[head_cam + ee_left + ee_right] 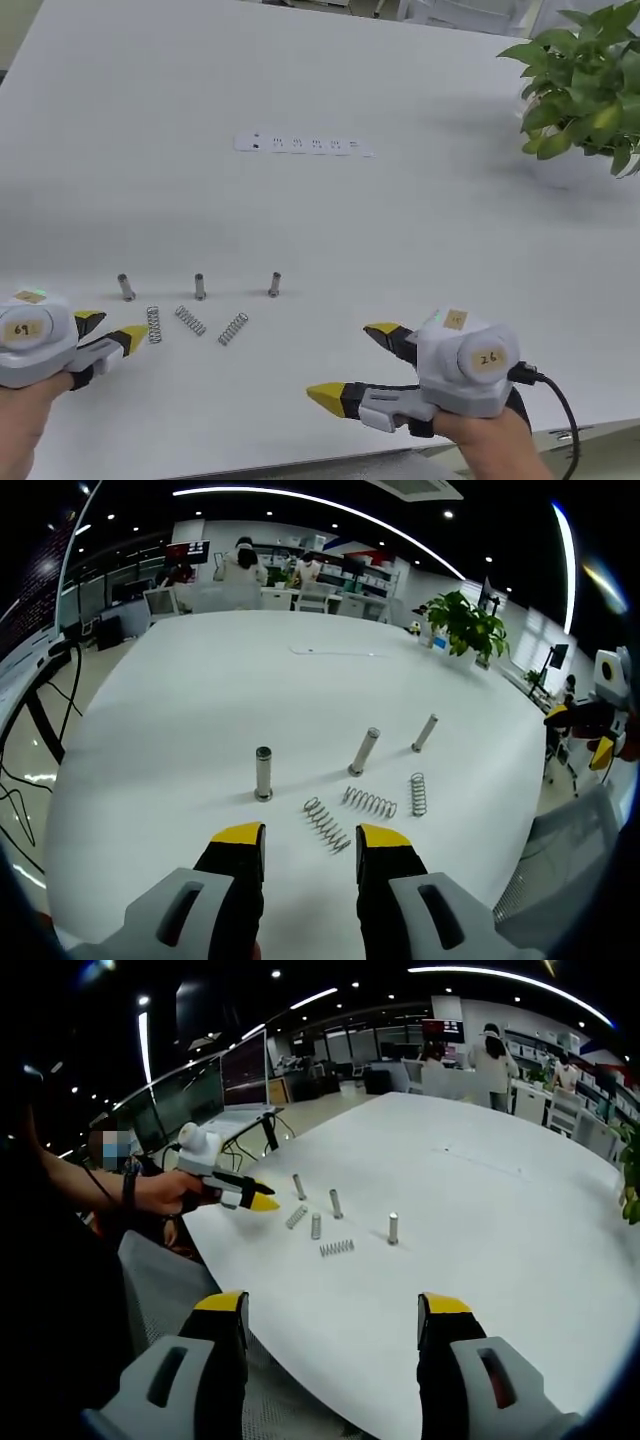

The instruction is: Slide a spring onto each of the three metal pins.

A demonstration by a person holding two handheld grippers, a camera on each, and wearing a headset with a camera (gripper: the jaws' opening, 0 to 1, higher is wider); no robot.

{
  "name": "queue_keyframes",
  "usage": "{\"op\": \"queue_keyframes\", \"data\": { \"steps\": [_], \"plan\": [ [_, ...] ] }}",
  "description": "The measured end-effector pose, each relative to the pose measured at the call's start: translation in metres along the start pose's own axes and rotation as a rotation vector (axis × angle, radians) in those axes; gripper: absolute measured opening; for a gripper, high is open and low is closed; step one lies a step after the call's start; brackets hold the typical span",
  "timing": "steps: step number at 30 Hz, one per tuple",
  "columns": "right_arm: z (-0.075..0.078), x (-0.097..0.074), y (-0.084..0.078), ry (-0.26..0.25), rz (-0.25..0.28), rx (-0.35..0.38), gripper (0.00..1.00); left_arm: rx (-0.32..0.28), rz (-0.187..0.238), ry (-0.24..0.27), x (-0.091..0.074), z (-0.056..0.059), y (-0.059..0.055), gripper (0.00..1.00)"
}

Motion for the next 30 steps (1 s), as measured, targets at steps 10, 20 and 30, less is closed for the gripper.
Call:
{"op": "queue_keyframes", "data": {
  "steps": [10, 20, 30],
  "plan": [
    [0.001, 0.0, -0.002, 0.003, -0.002, 0.001, 0.67, -0.003, -0.018, -0.013, 0.013, 0.009, -0.005, 0.29],
    [0.003, -0.002, -0.002, 0.003, -0.006, 0.0, 0.67, -0.012, -0.037, -0.03, 0.023, 0.016, -0.014, 0.28],
    [0.003, -0.003, -0.003, 0.0, -0.011, 0.0, 0.67, 0.0, -0.071, -0.045, 0.032, 0.02, -0.023, 0.27]
  ]
}}
Point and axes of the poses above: the centre of the closed fingertips' face, and the gripper's own axes: x roughly forward along the fingers, z roughly to its right, y roughly out of its top, the point moved 8 cm from there along -x, roughly backward along the fingers, and after that the axes turned 15 degrees about z, right-handed, at the moved point
